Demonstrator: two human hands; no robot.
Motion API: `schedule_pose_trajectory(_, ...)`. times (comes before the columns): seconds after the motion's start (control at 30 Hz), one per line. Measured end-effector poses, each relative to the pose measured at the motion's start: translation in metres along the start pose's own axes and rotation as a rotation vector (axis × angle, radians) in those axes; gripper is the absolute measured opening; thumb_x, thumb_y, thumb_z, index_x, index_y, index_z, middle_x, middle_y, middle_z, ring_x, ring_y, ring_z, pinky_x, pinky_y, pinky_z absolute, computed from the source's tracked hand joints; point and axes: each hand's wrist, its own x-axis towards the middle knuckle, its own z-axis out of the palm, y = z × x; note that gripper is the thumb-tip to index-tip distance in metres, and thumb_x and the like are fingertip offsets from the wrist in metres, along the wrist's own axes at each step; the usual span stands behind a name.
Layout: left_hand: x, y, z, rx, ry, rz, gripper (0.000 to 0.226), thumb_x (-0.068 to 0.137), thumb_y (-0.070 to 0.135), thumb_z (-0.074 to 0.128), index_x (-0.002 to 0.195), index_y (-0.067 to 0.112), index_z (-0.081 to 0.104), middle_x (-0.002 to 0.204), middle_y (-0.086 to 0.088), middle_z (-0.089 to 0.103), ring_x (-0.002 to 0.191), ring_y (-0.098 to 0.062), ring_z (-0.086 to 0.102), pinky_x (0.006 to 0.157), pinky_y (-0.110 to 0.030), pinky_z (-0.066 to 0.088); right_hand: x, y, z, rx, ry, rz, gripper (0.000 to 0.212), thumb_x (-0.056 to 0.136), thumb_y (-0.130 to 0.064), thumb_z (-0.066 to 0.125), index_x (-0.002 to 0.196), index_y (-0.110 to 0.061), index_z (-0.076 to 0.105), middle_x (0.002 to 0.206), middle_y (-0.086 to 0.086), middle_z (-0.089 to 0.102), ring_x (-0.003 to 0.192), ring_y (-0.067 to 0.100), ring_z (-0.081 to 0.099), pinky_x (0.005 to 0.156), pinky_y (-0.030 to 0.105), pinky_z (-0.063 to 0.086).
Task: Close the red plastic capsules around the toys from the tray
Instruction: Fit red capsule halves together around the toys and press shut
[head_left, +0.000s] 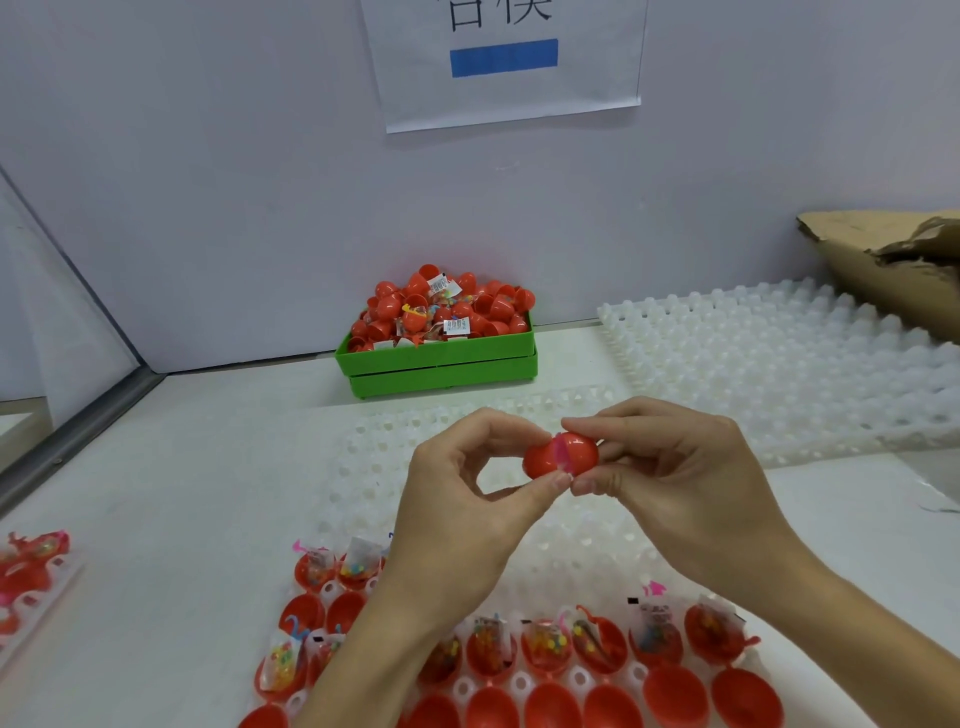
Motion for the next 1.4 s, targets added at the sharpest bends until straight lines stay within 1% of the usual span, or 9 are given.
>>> schedule_pose_trajectory(0.1,0.000,0.001,-0.002,-0.012,-0.039,-0.024,0.032,0.076,0.001,0.080,0.103,0.016,0.072,0.095,-0.002,0.072,0.098,-0.014,0.067,0.074,-0.016,0.054,-0.001,-0.002,0.001,0.052,-0.010,-0.011,0.041,0.064,0.007,0.083,0.095,-0.020,0.078,0.089,0.002,0.073,0.073,0.023,0.072,0.070,0.040,0.061)
schedule_pose_trajectory(0.23,0.000,0.001,-0.003,0.013,-0.070,-0.020,0.025,0.079,0.002,0.077,0.102,0.014,0.074,0.099,-0.003,0.072,0.101,-0.016,0.066,0.075,-0.020,0.056,-0.001,-0.005,0.002,0.089,0.000,-0.005,0.038,0.063,-0.002,0.083,0.094,-0.023,0.077,0.089,0.004,0.073,0.074,0.025,0.073,0.072,0.040,0.062)
schedule_pose_trajectory(0.37,-0.001,0.000,-0.002,0.022,-0.050,-0.017,0.026,0.078,0.000,0.078,0.100,0.014,0.076,0.097,0.000,0.071,0.099,-0.015,0.066,0.071,-0.021,0.057,-0.001,-0.002,0.002,0.065,0.019,0.010,0.042,0.064,0.007,0.083,0.094,-0.022,0.078,0.088,0.003,0.074,0.072,0.023,0.073,0.071,0.038,0.062)
schedule_pose_trajectory(0.7,-0.002,0.002,0.000,0.097,0.061,-0.039,0.044,0.066,0.006,0.086,0.101,0.029,0.073,0.090,0.012,0.075,0.094,-0.004,0.069,0.069,-0.017,0.056,0.001,-0.004,-0.002,-0.074,-0.034,-0.013,0.048,0.063,0.011,0.083,0.091,-0.028,0.077,0.084,-0.014,0.072,0.066,0.005,0.070,0.065,0.016,0.056)
schedule_pose_trajectory(0.9,-0.001,0.002,0.002,0.110,0.077,-0.036,0.041,0.062,0.006,0.087,0.092,0.030,0.074,0.089,0.014,0.075,0.089,-0.005,0.070,0.080,-0.019,0.055,0.002,-0.007,-0.008,-0.084,-0.114,-0.016,0.043,0.064,0.011,0.084,0.094,-0.019,0.080,0.086,-0.006,0.072,0.072,0.015,0.073,0.069,0.032,0.061)
schedule_pose_trajectory(1.03,-0.001,0.000,0.004,0.068,0.076,-0.027,0.033,0.058,0.021,0.084,0.089,0.026,0.075,0.089,0.011,0.075,0.088,-0.008,0.071,0.079,-0.019,0.055,0.002,-0.007,-0.009,-0.079,-0.086,-0.009,0.044,0.062,0.010,0.084,0.091,-0.022,0.080,0.086,-0.008,0.072,0.070,0.015,0.072,0.067,0.029,0.060)
schedule_pose_trajectory(1.13,-0.001,0.000,0.002,0.047,0.065,-0.009,0.028,0.059,0.022,0.084,0.086,0.021,0.077,0.085,0.004,0.076,0.087,-0.011,0.071,0.078,-0.022,0.056,0.001,-0.007,-0.004,-0.081,-0.042,0.000,0.047,0.061,0.011,0.085,0.088,-0.027,0.079,0.081,-0.012,0.072,0.066,0.008,0.071,0.065,0.023,0.057)
schedule_pose_trajectory(1.27,0.000,0.001,0.001,0.000,0.019,0.017,0.032,0.062,0.013,0.081,0.093,0.012,0.078,0.089,-0.004,0.075,0.087,-0.012,0.070,0.070,-0.014,0.054,0.002,-0.008,-0.005,-0.033,-0.013,0.022,0.044,0.062,0.010,0.085,0.089,-0.024,0.078,0.082,-0.005,0.073,0.069,0.014,0.073,0.068,0.031,0.060)
schedule_pose_trajectory(1.4,0.000,0.002,0.001,0.030,0.019,0.003,0.030,0.065,0.016,0.080,0.095,0.017,0.078,0.089,0.000,0.074,0.087,-0.010,0.069,0.070,-0.014,0.053,0.002,-0.013,-0.004,0.031,-0.024,0.074,0.041,0.062,0.008,0.084,0.092,-0.018,0.078,0.086,0.003,0.073,0.068,0.018,0.073,0.069,0.040,0.060)
